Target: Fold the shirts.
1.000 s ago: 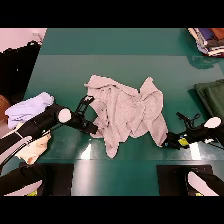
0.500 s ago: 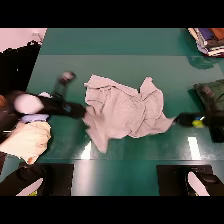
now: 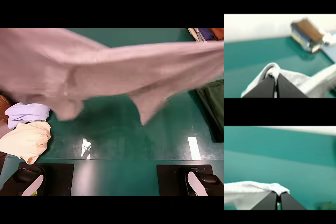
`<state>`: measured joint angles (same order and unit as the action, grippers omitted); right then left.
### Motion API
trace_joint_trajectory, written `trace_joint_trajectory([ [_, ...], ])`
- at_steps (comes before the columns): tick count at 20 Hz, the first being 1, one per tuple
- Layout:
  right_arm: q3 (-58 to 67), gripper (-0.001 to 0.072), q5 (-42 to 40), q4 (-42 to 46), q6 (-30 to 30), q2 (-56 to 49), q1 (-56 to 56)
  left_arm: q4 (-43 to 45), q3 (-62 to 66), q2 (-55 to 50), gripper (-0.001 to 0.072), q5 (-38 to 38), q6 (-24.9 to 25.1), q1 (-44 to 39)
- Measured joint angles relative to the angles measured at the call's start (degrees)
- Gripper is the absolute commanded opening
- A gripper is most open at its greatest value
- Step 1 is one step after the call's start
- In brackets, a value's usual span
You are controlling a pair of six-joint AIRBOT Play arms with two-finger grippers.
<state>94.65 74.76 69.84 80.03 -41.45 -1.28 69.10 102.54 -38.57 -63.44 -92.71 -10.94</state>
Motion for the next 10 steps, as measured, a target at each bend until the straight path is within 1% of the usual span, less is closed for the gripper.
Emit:
trace_joint_trajectory([
  [3, 9.5, 0.0015, 3.0, 6.3, 1.6, -0.3, 0.0, 0.0, 8.9, 0.4, 0.0019, 0.2, -0.2, 0.3],
  [5, 15.3, 0.0016, 6.7, 9.9, 2.4, -2.1, 0.0, 0.1, 11.6, 0.1, 0.0019, 0.0, -0.6, 0.4],
  [8, 21.6, 0.0015, 14.0, 13.2, 3.1, -7.7, 0.0, 0.5, 11.5, -2.3, 0.0019, -3.4, -1.4, 0.5],
  [10, 21.7, 0.0015, 18.3, 14.1, 3.3, -12.0, 0.0, 0.7, 8.7, -5.6, 0.0019, -6.6, -1.5, 0.5],
])
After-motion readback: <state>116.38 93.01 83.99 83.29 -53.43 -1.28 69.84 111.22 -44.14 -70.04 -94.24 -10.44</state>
